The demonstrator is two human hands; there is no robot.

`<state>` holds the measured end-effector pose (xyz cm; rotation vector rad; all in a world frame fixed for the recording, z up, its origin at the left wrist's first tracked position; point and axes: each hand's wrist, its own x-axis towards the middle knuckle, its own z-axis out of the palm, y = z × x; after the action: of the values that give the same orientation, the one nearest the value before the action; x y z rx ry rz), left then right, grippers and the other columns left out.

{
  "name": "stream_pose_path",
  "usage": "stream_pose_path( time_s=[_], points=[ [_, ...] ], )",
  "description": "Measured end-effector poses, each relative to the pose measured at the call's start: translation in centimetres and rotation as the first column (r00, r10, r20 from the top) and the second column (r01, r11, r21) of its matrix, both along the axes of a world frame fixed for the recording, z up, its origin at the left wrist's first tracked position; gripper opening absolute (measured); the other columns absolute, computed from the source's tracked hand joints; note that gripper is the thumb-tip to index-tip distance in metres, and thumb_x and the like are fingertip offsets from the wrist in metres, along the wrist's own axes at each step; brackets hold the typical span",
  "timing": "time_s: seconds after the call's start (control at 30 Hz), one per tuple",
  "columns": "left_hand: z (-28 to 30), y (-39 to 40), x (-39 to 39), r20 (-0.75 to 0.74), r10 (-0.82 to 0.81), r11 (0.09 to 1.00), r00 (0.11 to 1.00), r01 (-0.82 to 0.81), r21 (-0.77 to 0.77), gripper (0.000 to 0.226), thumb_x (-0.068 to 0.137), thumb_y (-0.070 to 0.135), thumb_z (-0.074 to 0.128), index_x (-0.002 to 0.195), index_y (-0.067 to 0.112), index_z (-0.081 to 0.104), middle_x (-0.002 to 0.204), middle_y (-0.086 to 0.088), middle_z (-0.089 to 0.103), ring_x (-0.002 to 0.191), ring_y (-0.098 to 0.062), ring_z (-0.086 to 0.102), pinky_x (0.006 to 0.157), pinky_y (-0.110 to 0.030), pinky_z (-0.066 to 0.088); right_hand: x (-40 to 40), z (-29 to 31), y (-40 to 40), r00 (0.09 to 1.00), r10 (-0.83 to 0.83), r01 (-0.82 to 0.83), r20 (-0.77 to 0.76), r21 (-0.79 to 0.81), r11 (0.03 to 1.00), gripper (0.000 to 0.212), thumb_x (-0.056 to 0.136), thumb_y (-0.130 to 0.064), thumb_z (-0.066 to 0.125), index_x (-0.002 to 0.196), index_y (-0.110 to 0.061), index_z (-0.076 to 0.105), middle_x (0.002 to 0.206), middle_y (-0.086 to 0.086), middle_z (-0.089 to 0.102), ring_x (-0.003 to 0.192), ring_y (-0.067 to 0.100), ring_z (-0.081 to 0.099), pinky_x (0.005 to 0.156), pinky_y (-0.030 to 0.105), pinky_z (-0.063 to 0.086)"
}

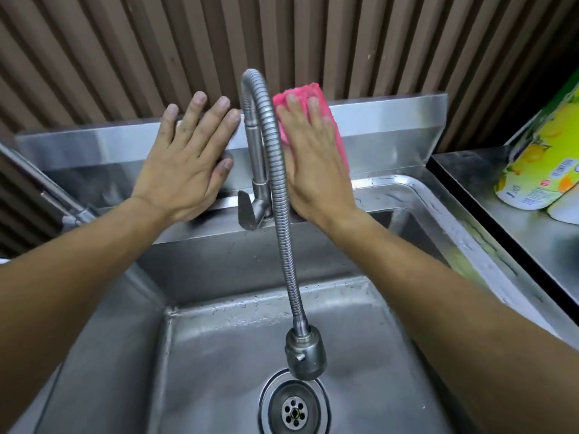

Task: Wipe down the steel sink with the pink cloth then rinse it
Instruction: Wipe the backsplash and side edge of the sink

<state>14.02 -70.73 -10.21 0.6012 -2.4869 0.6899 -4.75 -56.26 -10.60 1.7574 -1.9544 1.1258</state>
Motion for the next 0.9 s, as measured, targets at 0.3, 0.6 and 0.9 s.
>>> stream_pose_path(
  time_s=[0.3, 0.6, 0.9],
  points=[
    [0.1, 0.3, 0.0, 0.008, 0.032, 0.999, 0.999, -0.032, 0.008, 0.07, 0.108, 0.042, 0.027, 0.164, 0.019, -0.006, 0.174, -0.007, 0.004, 0.16, -0.033, 0.001, 0.127, -0.058, 0.006, -2.5, 1.6, 1.8, 0.976, -0.097, 0.098, 0.193, 0.005, 0.995, 0.077, 0.099, -0.02, 0.06, 0.164, -0.024, 0.019, 0.152, 0.014, 0.034, 0.14, 0.028, 0.036, 0.115, 0.033, 0.036],
    [0.4, 0.6, 0.0, 0.041, 0.057, 0.997, 0.998, -0.059, 0.041, 0.071, 0.106, 0.047, 0.023, 0.166, 0.017, -0.001, 0.174, -0.007, -0.001, 0.16, -0.034, -0.002, 0.127, -0.06, 0.005, -1.4, 5.0, 4.9, 0.967, -0.208, 0.226, 0.149, -0.112, 0.968, 0.017, 0.095, -0.032, 0.065, 0.109, -0.028, 0.073, 0.092, 0.001, 0.054, 0.083, 0.02, 0.053, 0.068, 0.033, 0.043],
    [0.5, 0.6, 0.3, 0.06, 0.034, 0.997, 0.998, -0.038, 0.06, 0.072, 0.106, 0.049, 0.025, 0.165, 0.019, -0.004, 0.174, -0.007, 0.001, 0.16, -0.033, -0.001, 0.127, -0.058, 0.006, -2.8, 0.9, 3.1, 0.965, 0.204, -0.091, -0.165, 0.518, 0.851, 0.044, 0.1, -0.052, 0.042, 0.128, -0.032, 0.07, 0.129, -0.002, 0.062, 0.117, 0.02, 0.054, 0.11, 0.042, 0.039]
  ],
)
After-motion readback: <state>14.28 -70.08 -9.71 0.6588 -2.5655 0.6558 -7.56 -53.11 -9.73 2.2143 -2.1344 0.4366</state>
